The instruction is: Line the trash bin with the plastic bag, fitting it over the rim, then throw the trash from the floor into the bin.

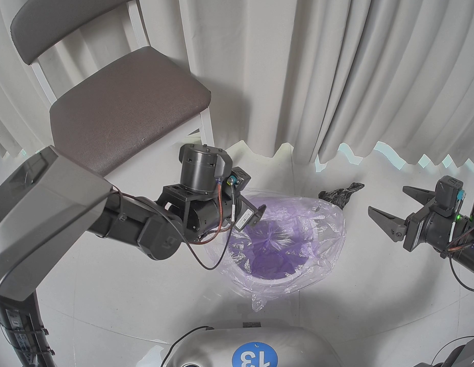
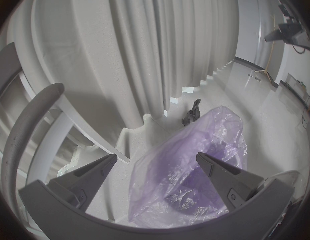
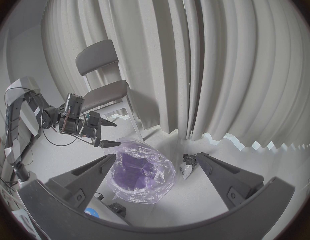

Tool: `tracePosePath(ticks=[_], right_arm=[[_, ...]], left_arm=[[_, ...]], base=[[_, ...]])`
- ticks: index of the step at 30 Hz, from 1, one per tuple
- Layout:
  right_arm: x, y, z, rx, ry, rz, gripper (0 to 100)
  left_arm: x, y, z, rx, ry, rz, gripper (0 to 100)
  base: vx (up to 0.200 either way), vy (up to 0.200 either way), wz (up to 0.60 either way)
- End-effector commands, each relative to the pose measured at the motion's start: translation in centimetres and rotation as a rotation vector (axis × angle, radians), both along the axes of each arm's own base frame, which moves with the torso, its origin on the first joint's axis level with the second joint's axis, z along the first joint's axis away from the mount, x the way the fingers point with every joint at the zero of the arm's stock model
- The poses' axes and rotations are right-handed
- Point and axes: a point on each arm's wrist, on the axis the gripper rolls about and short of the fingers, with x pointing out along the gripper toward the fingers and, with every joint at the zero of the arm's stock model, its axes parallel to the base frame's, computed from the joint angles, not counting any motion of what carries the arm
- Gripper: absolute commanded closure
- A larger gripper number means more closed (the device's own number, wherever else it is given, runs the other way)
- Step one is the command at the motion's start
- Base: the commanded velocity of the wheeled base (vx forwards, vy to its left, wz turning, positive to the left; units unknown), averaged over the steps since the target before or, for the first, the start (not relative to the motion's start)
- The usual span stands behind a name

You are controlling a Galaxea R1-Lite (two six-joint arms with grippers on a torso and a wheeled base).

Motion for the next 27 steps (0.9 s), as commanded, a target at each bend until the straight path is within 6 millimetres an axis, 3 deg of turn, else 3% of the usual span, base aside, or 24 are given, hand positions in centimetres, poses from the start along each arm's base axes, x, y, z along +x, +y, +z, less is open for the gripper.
tracePosePath(ticks=[1, 11, 20, 27], right_arm=[[0.1, -0.4, -0.1, -0.001, -0.001, -0.008, 0], [-0.3, -2.0, 1.4, 0.040, -0.090, -0.027, 0], [-0.2, -2.5, 1.6, 0.050, -0.095, -0.012, 0], [0.0, -2.4, 1.4, 0.042, -0.085, -0.010, 0]], left_arm=[[0.0, -0.7, -1.6, 0.036, 0.024, -0.014, 0], [0.4, -1.0, -3.9, 0.105, 0.043, 0.043, 0], [1.1, -1.3, -4.7, 0.158, 0.019, 0.045, 0], [1.6, -1.8, -4.2, 0.164, -0.019, 0.083, 0]], base=[[0.000, 0.000, 0.00], [0.000, 0.000, 0.00], [0.000, 0.000, 0.00], [0.000, 0.000, 0.00]])
